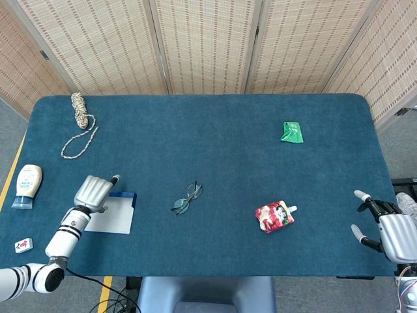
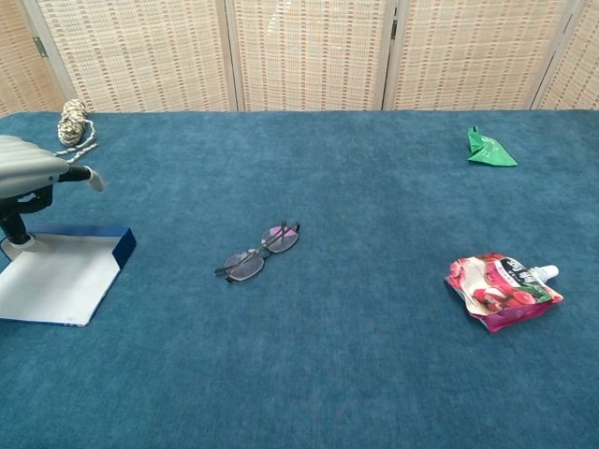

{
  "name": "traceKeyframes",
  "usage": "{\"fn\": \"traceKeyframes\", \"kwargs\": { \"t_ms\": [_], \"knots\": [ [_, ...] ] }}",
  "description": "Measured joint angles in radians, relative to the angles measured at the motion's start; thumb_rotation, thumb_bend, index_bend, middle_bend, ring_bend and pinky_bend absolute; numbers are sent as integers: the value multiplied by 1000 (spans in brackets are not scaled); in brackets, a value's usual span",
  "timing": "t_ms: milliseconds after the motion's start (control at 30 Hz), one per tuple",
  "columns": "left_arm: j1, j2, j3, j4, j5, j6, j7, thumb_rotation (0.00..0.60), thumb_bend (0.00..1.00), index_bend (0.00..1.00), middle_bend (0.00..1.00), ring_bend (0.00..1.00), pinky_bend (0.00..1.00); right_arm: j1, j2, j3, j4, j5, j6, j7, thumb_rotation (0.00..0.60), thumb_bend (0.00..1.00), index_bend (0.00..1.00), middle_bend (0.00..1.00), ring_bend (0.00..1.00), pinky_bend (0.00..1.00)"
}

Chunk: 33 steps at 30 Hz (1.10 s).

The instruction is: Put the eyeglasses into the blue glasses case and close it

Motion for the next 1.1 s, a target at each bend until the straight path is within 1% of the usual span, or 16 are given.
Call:
{"fn": "traceKeyframes", "kwargs": {
  "t_ms": [267, 400, 600, 800, 900, 1100],
  "knots": [
    [24, -101, -47, 186, 39, -63, -29, 600, 204, 225, 915, 936, 1000, -3, 3, 1, -2, 2, 3, -2, 600, 293, 168, 436, 358, 295],
    [25, -147, -88, 258, 55, -99, -39, 600, 204, 232, 915, 938, 1000, -4, 3, 1, -1, 4, 2, -2, 600, 294, 168, 437, 358, 295],
    [10, -190, -149, 296, 53, -125, -24, 600, 204, 239, 915, 939, 1000, -5, 2, 2, 3, 7, 2, 2, 600, 294, 169, 438, 359, 295],
    [-19, -229, -183, 353, 64, -127, 42, 600, 204, 242, 915, 939, 1000, -7, 2, 2, 10, 11, 2, 9, 600, 294, 169, 439, 360, 295],
    [-39, -251, -208, 387, 66, -142, 59, 600, 204, 242, 915, 939, 1000, -9, 1, 3, 12, 13, 2, 12, 600, 294, 169, 439, 361, 295],
    [-75, -294, -241, 459, 72, -176, 81, 600, 204, 242, 915, 939, 1000, -12, 2, 4, 16, 15, 5, 16, 600, 293, 169, 440, 362, 295]
  ]
}}
